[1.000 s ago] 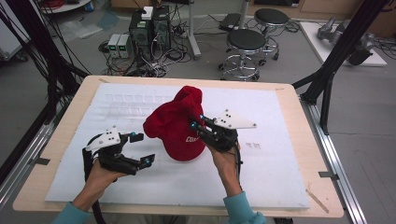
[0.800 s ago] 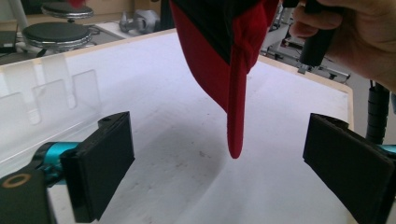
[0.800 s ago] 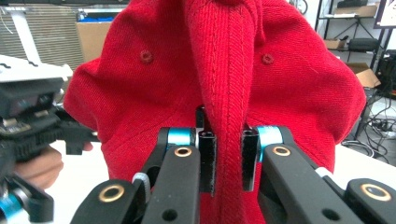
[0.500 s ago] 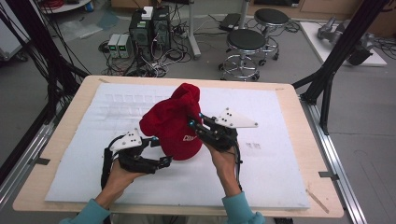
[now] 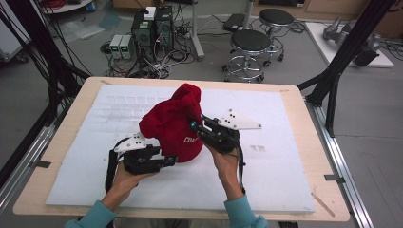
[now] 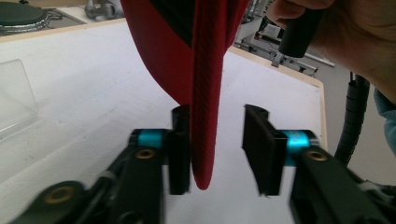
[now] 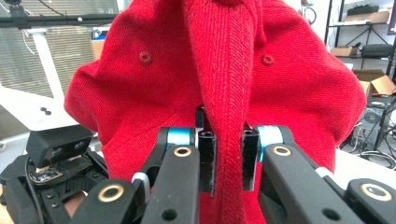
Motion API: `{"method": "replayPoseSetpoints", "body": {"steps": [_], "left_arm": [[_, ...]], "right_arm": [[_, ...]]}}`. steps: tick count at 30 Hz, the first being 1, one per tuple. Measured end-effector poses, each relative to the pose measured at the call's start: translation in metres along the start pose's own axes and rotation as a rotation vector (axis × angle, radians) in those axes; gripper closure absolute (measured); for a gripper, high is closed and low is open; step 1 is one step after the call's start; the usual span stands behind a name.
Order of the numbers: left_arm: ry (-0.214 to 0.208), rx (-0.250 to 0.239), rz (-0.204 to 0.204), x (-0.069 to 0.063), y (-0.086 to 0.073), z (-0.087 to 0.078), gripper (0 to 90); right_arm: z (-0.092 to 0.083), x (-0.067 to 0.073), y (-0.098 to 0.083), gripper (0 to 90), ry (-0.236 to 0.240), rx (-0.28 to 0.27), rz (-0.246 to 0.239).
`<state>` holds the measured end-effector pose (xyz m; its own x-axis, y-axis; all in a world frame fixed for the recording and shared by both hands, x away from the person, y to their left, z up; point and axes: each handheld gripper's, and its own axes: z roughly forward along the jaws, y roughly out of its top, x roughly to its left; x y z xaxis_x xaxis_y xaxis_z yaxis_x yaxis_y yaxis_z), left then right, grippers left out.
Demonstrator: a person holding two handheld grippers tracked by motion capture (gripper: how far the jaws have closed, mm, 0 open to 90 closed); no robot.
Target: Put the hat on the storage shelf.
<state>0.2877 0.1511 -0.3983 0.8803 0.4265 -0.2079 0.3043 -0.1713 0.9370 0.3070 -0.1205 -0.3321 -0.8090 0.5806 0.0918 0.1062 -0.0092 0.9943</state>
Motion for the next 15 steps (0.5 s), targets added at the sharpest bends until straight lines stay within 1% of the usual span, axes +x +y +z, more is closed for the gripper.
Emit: {"method": "replayPoseSetpoints", "body": {"steps": [1,2,3,5,6,8,14,15], "left_arm": [[0.0,0.002,-0.012,-0.0001,0.0,0.0001,70.2],[0.0,0.002,-0.012,-0.0001,0.0,0.0001,74.8],[-0.019,-0.002,-0.009,0.0004,0.0001,-0.001,80.2],[-0.027,-0.004,-0.014,-0.0001,0.0002,-0.0012,83.0],[-0.041,0.002,0.0,-0.002,0.0003,-0.0009,83.8],[-0.05,0.01,0.008,-0.0044,0.0004,-0.0002,84.7],[-0.042,0.015,0.017,-0.005,0.001,-0.0026,85.0],[-0.043,0.015,0.016,-0.0054,0.0011,-0.0029,85.1]], "right_arm": [[0.0001,0.0001,0.0,83.1,0.004,0.0,-0.002],[0.0001,0.0001,0.0,83.1,0.004,0.0,-0.002],[0.0,0.0006,0.0002,83.0,0.006,-0.003,-0.004],[-0.0005,0.0003,0.0003,82.9,0.011,-0.006,-0.002],[-0.0006,0.0004,0.0003,82.8,0.013,-0.005,0.001],[0.0001,0.0005,0.0,82.7,0.016,-0.002,-0.004],[0.0018,0.0016,-0.0007,81.9,0.016,-0.002,-0.004],[0.0019,0.0021,-0.0006,80.2,0.016,-0.002,-0.007]]}}
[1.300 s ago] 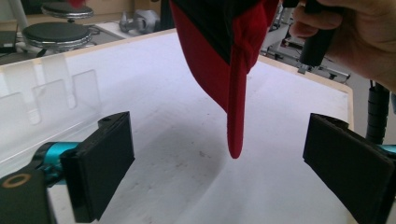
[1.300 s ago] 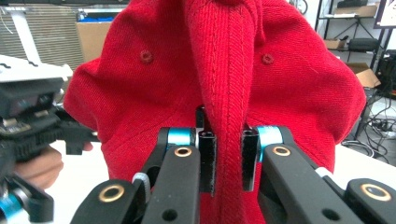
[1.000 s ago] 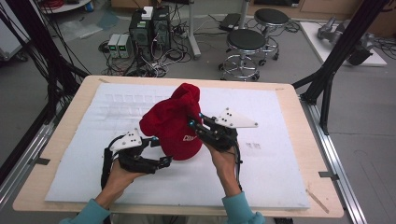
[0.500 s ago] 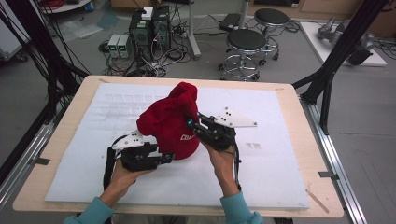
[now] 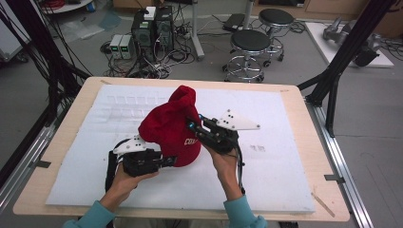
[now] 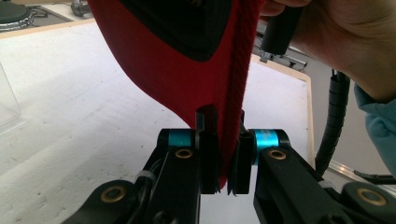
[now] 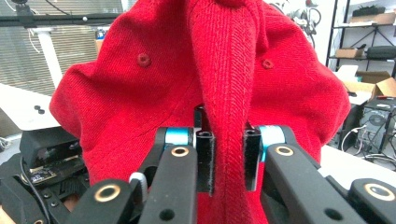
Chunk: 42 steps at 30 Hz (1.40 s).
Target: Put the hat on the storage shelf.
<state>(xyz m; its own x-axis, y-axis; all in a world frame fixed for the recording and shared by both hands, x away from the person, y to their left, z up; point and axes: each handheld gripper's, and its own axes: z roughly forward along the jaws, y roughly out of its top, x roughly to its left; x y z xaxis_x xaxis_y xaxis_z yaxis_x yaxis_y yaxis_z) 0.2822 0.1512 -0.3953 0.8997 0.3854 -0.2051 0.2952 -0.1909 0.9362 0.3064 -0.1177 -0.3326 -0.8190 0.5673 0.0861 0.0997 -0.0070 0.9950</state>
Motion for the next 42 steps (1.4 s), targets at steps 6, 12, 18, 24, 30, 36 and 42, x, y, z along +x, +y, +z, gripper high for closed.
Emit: {"method": "replayPoseSetpoints", "body": {"steps": [6,12,18,24,30,36,42], "left_arm": [[0.042,0.002,0.003,-0.002,0.0,-0.005,85.0],[0.089,-0.04,0.01,0.001,0.005,-0.019,85.0],[0.14,-0.072,0.017,0.008,0.014,-0.035,85.0],[0.228,-0.12,0.041,0.023,0.033,-0.057,85.1],[0.303,-0.12,0.069,0.038,0.048,-0.073,85.1],[0.376,-0.086,0.1,0.055,0.057,-0.083,85.1],[0.451,-0.078,0.108,0.075,0.063,-0.088,85.1]], "right_arm": [[0.0,0.003,0.002,20.5,-0.039,-0.017,-0.027],[-0.009,-0.005,0.0,9.9,-0.072,0.065,-0.036],[-0.034,-0.014,-0.006,10.0,-0.116,0.084,-0.073],[-0.061,-0.022,-0.016,10.0,-0.183,0.106,-0.087],[-0.091,-0.034,-0.036,9.9,-0.263,0.139,-0.078],[-0.117,-0.045,-0.051,9.9,-0.321,0.159,-0.062],[-0.142,-0.053,-0.073,9.9,-0.375,0.186,-0.047]]}}
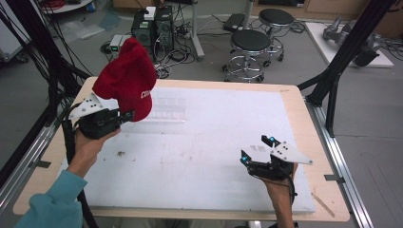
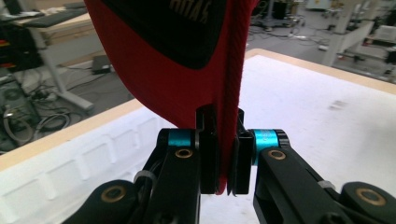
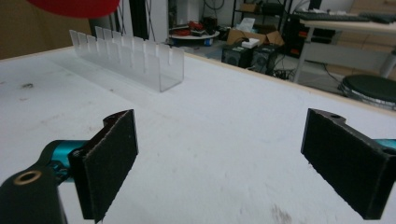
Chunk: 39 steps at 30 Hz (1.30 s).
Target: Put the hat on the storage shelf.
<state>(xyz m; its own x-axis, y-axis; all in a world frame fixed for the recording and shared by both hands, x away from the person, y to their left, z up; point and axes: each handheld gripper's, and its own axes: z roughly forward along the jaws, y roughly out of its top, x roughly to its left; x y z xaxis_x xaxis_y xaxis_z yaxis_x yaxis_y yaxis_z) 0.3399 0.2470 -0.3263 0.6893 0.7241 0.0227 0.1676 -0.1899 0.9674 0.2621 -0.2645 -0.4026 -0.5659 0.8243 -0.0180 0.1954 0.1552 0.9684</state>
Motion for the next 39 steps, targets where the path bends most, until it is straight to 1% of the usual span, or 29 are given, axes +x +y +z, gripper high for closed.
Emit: {"method": "replayPoseSetpoints", "body": {"steps": [1,2,3,5,6,7,8,10,11,12,13,14,16,18,19,21,22,23,24,25,26,29,30,31,32,36,37,38,39], "left_arm": [[0.0,0.0,0.0,0.0,0.0,0.0,85.1],[0.021,0.011,0.006,0.006,0.001,0.004,85.1],[0.03,0.016,0.009,0.009,0.001,0.006,85.1],[0.046,0.015,0.005,0.014,0.002,0.009,85.1],[0.046,0.015,0.005,0.014,0.002,0.009,85.1],[0.055,0.013,0.001,0.018,0.002,0.011,85.1],[0.072,0.016,0.001,0.024,0.001,0.016,85.1],[0.088,0.026,0.0,0.029,-0.001,0.021,85.1],[0.088,0.026,0.0,0.029,-0.001,0.021,85.1],[0.105,0.044,-0.006,0.035,-0.005,0.028,85.1],[0.105,0.044,-0.006,0.035,-0.005,0.028,85.1],[0.115,0.06,-0.011,0.039,-0.01,0.035,85.1],[0.117,0.066,-0.014,0.041,-0.012,0.038,85.1],[0.12,0.075,-0.016,0.044,-0.017,0.045,85.1],[0.12,0.075,-0.016,0.044,-0.017,0.045,85.1],[0.122,0.074,-0.008,0.044,-0.019,0.049,85.1],[0.123,0.081,-0.004,0.044,-0.02,0.053,85.1],[0.123,0.081,-0.004,0.044,-0.02,0.053,85.1],[0.135,0.096,-0.002,0.045,-0.023,0.057,85.1],[0.135,0.096,-0.002,0.045,-0.023,0.057,85.1],[0.139,0.1,-0.009,0.045,-0.026,0.059,85.1],[0.146,0.1,-0.007,0.045,-0.029,0.06,85.1],[0.143,0.115,0.002,0.045,-0.031,0.061,85.1],[0.143,0.115,0.002,0.045,-0.031,0.061,85.1],[0.146,0.107,-0.008,0.044,-0.034,0.063,85.1],[0.157,0.112,-0.016,0.042,-0.039,0.065,85.1],[0.163,0.124,-0.018,0.041,-0.043,0.066,85.1],[0.168,0.152,-0.022,0.039,-0.049,0.069,85.1],[0.176,0.141,-0.017,0.038,-0.052,0.069,85.1]], "right_arm": [[0.0,0.0,0.0,9.9,0.0,0.0,0.0],[-0.004,-0.005,-0.008,9.9,-0.009,0.0,0.002],[-0.006,-0.006,-0.012,9.9,-0.012,0.004,0.008],[-0.01,-0.009,-0.018,9.9,-0.022,-0.003,0.016],[-0.012,-0.01,-0.021,9.9,-0.028,-0.005,0.024],[-0.012,-0.01,-0.021,9.9,-0.028,-0.005,0.024],[-0.015,-0.013,-0.028,9.9,-0.041,-0.028,0.033],[-0.016,-0.015,-0.034,9.9,-0.054,-0.04,0.035],[-0.016,-0.015,-0.034,9.9,-0.054,-0.04,0.035],[-0.015,-0.017,-0.04,10.0,-0.064,-0.042,0.051],[-0.014,-0.017,-0.043,9.9,-0.062,-0.035,0.062],[-0.013,-0.017,-0.046,9.9,-0.062,-0.026,0.073],[-0.011,-0.017,-0.05,10.0,-0.063,-0.012,0.081],[-0.011,-0.016,-0.05,9.9,-0.071,-0.019,0.065],[-0.011,-0.016,-0.05,9.9,-0.07,-0.026,0.067],[-0.01,-0.016,-0.05,10.0,-0.074,-0.022,0.074],[-0.01,-0.016,-0.05,10.0,-0.081,-0.022,0.08],[-0.01,-0.016,-0.05,10.0,-0.083,-0.026,0.083],[-0.01,-0.016,-0.05,10.0,-0.09,-0.036,0.083],[-0.01,-0.016,-0.05,10.0,-0.09,-0.036,0.083],[-0.011,-0.016,-0.051,9.9,-0.1,-0.069,0.082],[-0.01,-0.017,-0.052,10.0,-0.115,-0.127,0.076],[-0.009,-0.016,-0.052,10.0,-0.124,-0.132,0.077],[-0.009,-0.016,-0.052,10.0,-0.131,-0.126,0.078],[-0.008,-0.015,-0.052,10.0,-0.139,-0.122,0.071],[-0.008,-0.013,-0.052,10.0,-0.144,-0.119,0.055],[-0.008,-0.013,-0.052,10.0,-0.144,-0.12,0.058],[-0.009,-0.013,-0.053,9.9,-0.145,-0.123,0.059],[-0.009,-0.014,-0.053,9.9,-0.146,-0.13,0.063]]}}
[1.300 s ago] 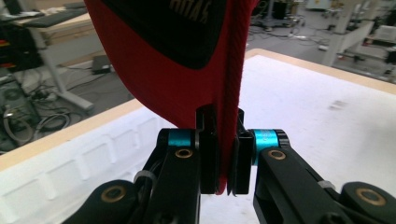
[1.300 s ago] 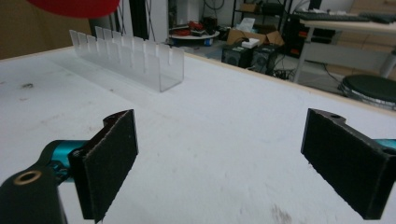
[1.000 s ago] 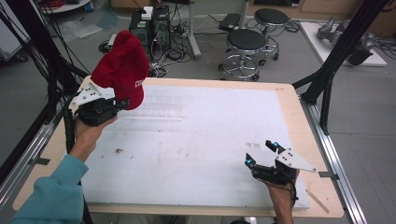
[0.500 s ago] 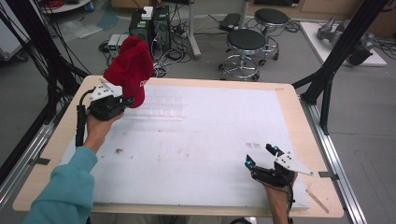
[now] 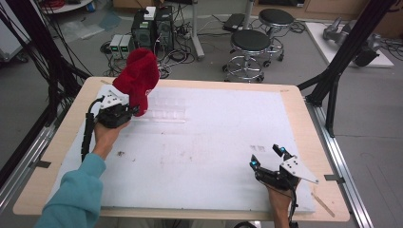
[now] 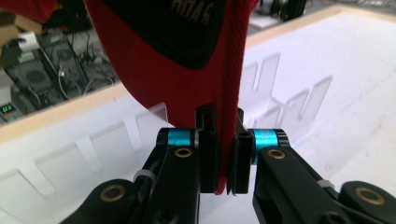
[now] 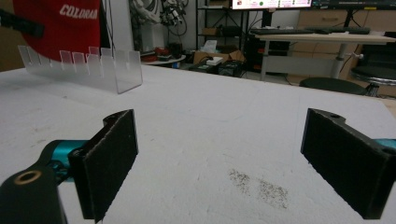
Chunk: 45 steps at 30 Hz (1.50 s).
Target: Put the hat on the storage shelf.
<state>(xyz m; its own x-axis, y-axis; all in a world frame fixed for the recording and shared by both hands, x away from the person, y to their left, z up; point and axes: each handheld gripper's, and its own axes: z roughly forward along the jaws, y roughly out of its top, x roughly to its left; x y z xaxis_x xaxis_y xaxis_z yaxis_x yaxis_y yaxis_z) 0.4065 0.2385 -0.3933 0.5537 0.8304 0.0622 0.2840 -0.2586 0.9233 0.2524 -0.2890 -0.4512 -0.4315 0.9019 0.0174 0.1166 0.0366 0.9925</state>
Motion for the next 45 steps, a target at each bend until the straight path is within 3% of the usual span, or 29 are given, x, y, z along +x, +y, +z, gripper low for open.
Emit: {"method": "replayPoseSetpoints", "body": {"steps": [4,10,19,21,22,24,27,28,32,35,36,40,45], "left_arm": [[0.002,-0.035,-0.009,-0.002,-0.006,0.0,85.1],[0.007,-0.016,-0.022,-0.003,-0.011,-0.004,84.9],[-0.025,0.014,-0.061,-0.002,-0.016,-0.007,82.2],[-0.033,0.013,-0.073,-0.001,-0.016,-0.007,66.4],[-0.01,0.018,-0.098,-0.001,-0.016,-0.009,58.4],[-0.012,0.014,-0.106,0.0,-0.016,-0.01,45.4],[-0.03,-0.003,-0.131,0.004,-0.018,-0.012,13.1],[-0.069,0.004,-0.156,0.006,-0.021,-0.013,8.4],[-0.087,-0.014,-0.12,0.003,-0.025,-0.02,8.4],[-0.11,-0.046,-0.079,-0.001,-0.032,-0.037,9.7],[-0.11,-0.046,-0.079,-0.001,-0.032,-0.037,10.3],[-0.111,-0.112,-0.053,-0.002,-0.043,-0.062,10.7],[-0.105,-0.131,-0.027,-0.003,-0.059,-0.079,10.7]], "right_arm": [[-0.002,-0.001,-0.001,10.0,-0.001,-0.024,0.015],[-0.003,-0.001,-0.001,10.0,0.001,-0.034,0.012],[-0.005,-0.002,-0.002,9.9,0.007,-0.058,0.015],[-0.005,-0.002,-0.003,10.0,0.009,-0.056,0.015],[-0.005,-0.002,-0.003,10.0,0.008,-0.056,0.014],[-0.005,-0.002,-0.002,10.0,0.012,-0.053,0.014],[-0.005,-0.002,-0.002,10.0,0.015,-0.049,0.016],[-0.004,-0.002,-0.002,10.0,0.015,-0.05,0.014],[-0.004,-0.002,-0.002,10.0,0.01,-0.051,0.014],[-0.004,-0.002,-0.002,10.0,0.015,-0.048,0.016],[-0.004,-0.002,-0.002,10.0,0.013,-0.049,0.013],[-0.004,-0.001,-0.002,9.9,0.01,-0.049,0.002],[-0.004,-0.001,-0.002,10.0,0.006,-0.048,0.003]]}}
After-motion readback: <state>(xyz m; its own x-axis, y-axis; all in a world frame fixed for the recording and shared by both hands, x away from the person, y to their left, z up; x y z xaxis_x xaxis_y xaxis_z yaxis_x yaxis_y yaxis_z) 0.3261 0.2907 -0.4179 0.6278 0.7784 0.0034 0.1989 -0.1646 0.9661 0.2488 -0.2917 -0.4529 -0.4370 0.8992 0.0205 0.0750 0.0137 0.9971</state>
